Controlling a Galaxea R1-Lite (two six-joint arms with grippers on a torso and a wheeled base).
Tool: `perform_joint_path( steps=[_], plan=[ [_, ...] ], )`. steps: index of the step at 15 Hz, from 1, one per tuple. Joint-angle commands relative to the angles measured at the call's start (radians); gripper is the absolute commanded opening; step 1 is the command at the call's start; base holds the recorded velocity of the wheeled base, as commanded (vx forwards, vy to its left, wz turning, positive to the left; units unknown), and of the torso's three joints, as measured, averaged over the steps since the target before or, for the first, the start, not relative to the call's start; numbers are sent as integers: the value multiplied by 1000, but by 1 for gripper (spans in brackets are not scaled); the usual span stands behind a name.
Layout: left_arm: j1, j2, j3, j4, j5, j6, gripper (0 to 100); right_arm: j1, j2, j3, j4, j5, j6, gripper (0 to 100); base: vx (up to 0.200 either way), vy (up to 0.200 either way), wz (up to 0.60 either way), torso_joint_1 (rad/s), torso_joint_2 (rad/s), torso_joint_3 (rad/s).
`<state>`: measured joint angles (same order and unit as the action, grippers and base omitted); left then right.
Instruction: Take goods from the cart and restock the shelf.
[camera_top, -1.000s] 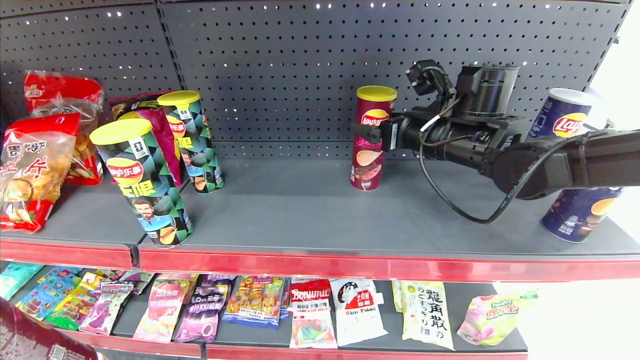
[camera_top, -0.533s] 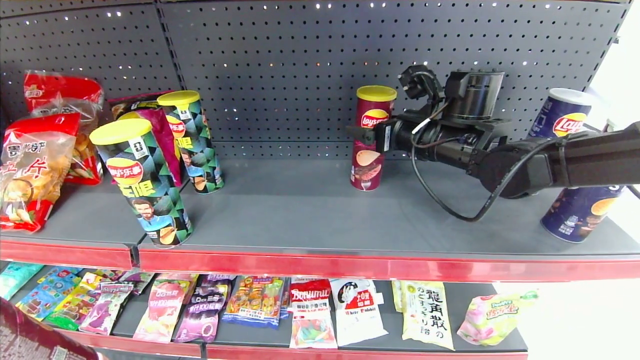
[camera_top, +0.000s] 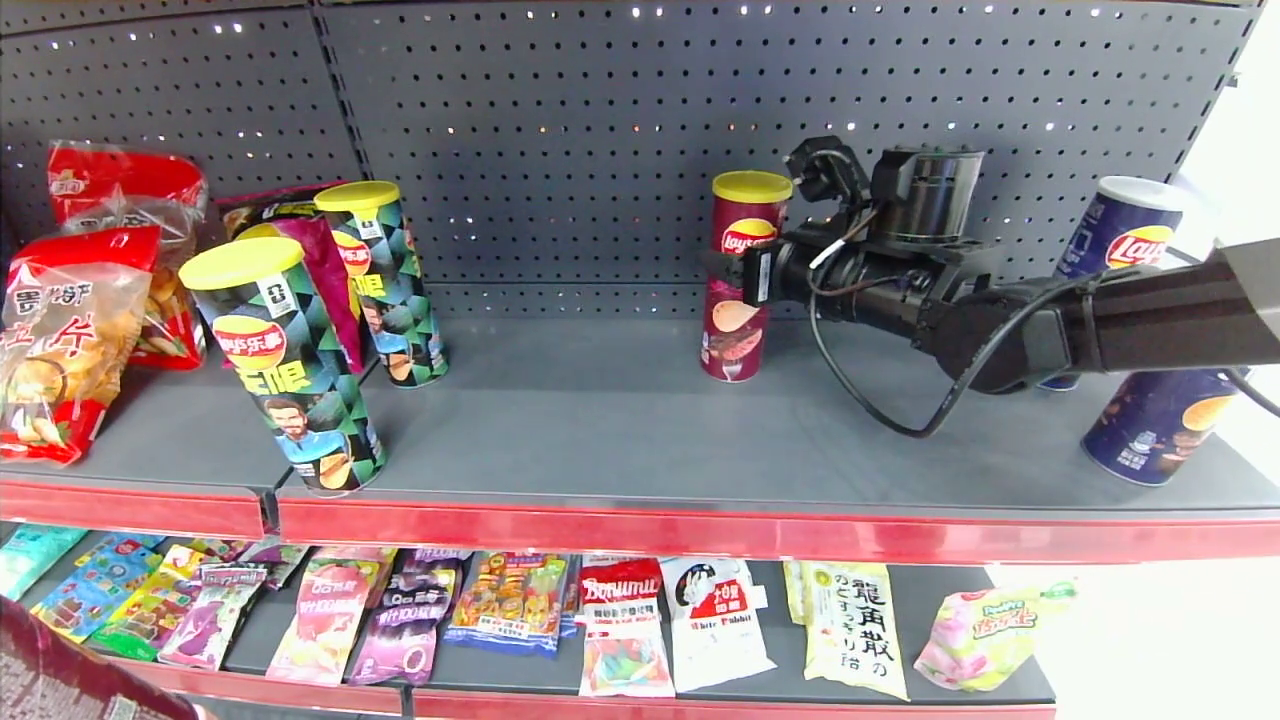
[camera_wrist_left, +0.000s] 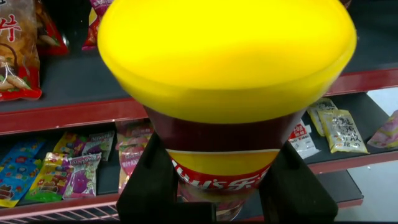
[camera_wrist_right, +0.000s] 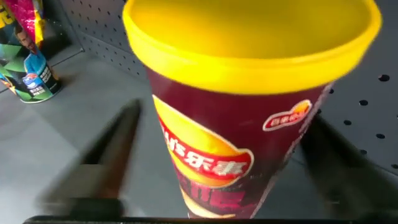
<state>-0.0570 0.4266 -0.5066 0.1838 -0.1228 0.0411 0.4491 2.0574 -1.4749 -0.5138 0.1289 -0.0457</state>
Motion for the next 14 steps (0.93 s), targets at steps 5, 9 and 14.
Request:
perform_joint_path(
  steps=[5,9,14],
  plan=[
    [2,-43,14,48,2,2,0,25,-23,18,1,-38,-2,0,0,0,0,0,0,0],
    [3,-49,8,57,15,0,0,82,-206,194,49,-172,0,0,0,0,0,0,0,0],
    [3,-46,13,57,18,2,0,172,-356,347,40,-249,81,0,0,0,0,0,0,0]
  ],
)
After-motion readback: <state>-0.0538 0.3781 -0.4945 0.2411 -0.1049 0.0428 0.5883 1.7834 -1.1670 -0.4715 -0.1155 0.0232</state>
